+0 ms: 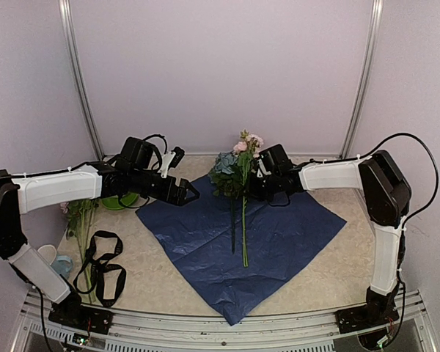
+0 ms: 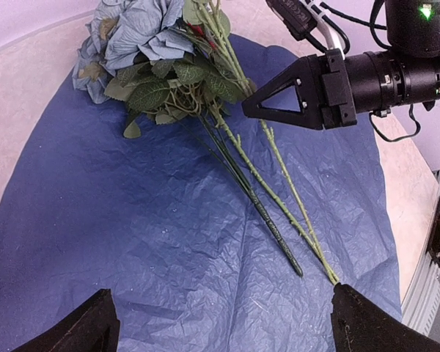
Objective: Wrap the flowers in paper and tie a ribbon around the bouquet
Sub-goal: Place the fake flower on the flattened wrapping paper, then adjust the fake flower on the flattened wrapping paper.
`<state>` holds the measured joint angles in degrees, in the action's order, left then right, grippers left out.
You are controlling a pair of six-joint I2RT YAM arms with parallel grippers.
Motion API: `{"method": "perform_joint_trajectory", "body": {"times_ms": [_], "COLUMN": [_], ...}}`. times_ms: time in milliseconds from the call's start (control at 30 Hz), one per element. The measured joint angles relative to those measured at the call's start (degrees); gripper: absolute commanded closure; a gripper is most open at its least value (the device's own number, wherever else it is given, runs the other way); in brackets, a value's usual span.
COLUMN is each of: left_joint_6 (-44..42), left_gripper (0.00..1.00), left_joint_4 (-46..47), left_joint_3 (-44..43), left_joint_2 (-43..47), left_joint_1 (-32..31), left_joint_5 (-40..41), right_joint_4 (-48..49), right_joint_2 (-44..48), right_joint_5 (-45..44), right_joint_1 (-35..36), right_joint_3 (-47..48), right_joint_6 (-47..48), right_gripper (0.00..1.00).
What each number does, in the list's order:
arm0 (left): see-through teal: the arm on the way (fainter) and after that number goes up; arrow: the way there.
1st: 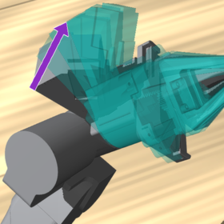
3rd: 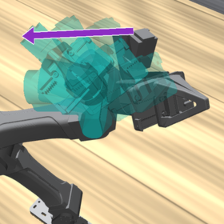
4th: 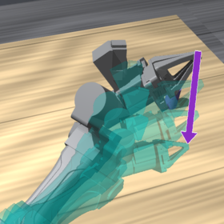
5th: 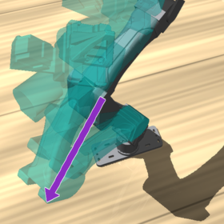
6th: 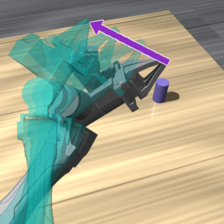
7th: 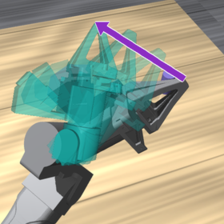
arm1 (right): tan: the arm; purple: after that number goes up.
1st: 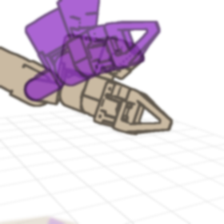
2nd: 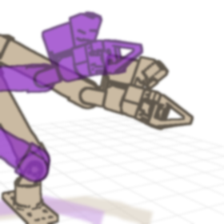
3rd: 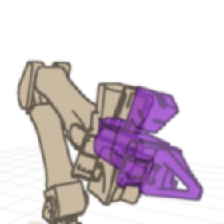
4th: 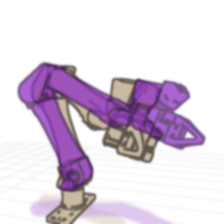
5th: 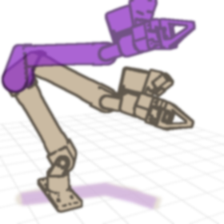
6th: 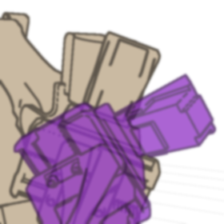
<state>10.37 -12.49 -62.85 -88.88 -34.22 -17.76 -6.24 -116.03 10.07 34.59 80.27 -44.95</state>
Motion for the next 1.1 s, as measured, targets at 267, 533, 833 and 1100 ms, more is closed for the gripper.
{"method": "perform_joint_trajectory", "body": {"times_ms": [267, 533, 833, 1100], "left_joint_6": [-0.2, -0.2, -0.2, -1.7], "left_gripper": [0.02, 0.02, 0.02, 0.13], "left_joint_4": [0.0, 0.0, 0.0, 0.0], "left_joint_3": [-0.2, -0.2, -0.2, -0.3], "left_joint_2": [0.0, 0.0, 0.0, -0.2], "left_joint_1": [0.0, 0.0, 0.0, -0.4], "left_joint_5": [0.0, 0.2, 0.3, 2.8], "right_joint_4": [-1.1, -5.4, -11.5, -14.0], "right_joint_2": [-0.3, -0.3, -1.3, 1.5], "right_joint_5": [-1.1, -5.1, -8.3, -12.7], "right_joint_1": [0.0, -0.1, -0.7, -2.3], "right_joint_3": [0.4, 2.3, 5.2, 2.1], "right_joint_6": [0.9, 4.0, 8.2, 9.1], "right_gripper": [0.6, 0.59, 0.5, 0.43]}}
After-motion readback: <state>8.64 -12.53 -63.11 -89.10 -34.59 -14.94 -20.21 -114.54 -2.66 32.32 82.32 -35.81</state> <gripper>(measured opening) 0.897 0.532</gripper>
